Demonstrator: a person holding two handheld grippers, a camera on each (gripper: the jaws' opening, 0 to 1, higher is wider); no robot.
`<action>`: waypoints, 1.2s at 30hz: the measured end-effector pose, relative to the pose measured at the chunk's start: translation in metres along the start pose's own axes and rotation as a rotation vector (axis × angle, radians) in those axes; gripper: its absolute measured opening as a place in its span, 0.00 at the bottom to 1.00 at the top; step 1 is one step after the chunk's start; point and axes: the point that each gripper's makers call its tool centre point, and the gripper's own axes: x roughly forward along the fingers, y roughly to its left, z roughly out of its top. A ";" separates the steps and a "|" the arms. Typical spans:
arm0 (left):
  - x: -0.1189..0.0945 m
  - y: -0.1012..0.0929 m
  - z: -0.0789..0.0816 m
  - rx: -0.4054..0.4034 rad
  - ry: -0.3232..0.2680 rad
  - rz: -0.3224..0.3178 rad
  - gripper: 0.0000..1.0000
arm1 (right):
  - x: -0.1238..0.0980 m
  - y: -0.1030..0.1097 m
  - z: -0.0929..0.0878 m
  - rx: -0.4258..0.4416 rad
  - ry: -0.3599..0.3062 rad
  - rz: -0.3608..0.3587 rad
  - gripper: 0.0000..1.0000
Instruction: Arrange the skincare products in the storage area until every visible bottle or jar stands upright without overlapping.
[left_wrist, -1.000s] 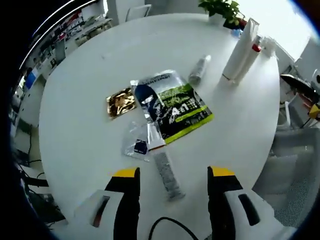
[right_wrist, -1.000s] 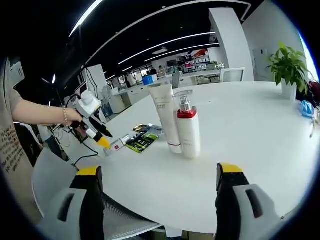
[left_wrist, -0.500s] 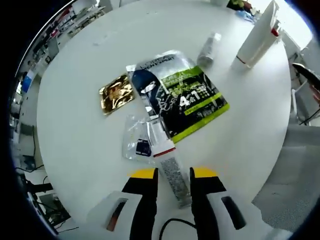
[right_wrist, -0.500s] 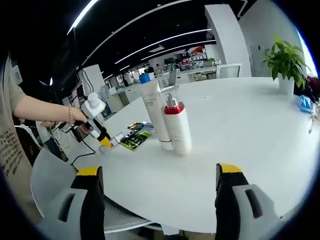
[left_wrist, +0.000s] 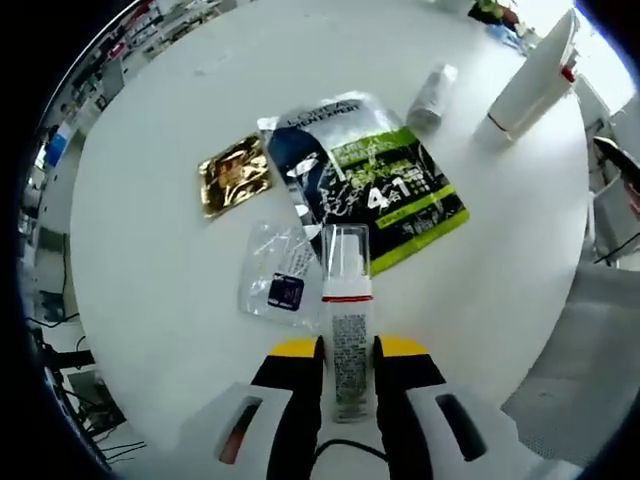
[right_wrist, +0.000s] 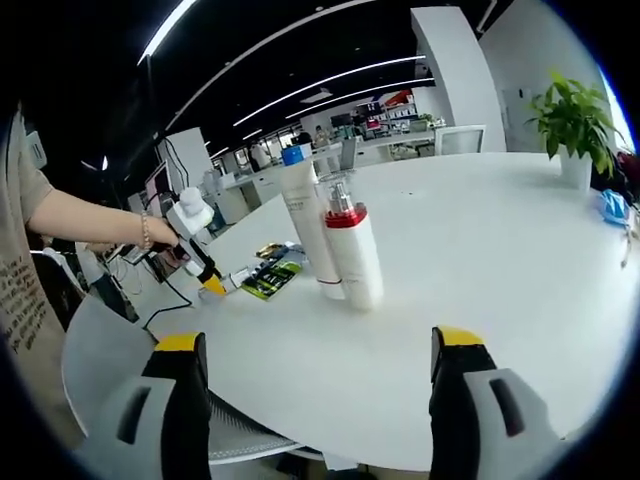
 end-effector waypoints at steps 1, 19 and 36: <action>0.000 0.001 0.001 -0.006 -0.004 -0.004 0.15 | 0.000 0.001 0.000 0.000 -0.002 0.005 0.92; -0.079 -0.131 0.049 -0.196 -0.432 -0.555 0.15 | 0.003 0.055 0.042 0.185 -0.161 0.226 0.86; -0.148 -0.248 0.053 0.029 -0.649 -0.940 0.15 | -0.005 0.107 0.067 0.321 -0.193 0.524 0.47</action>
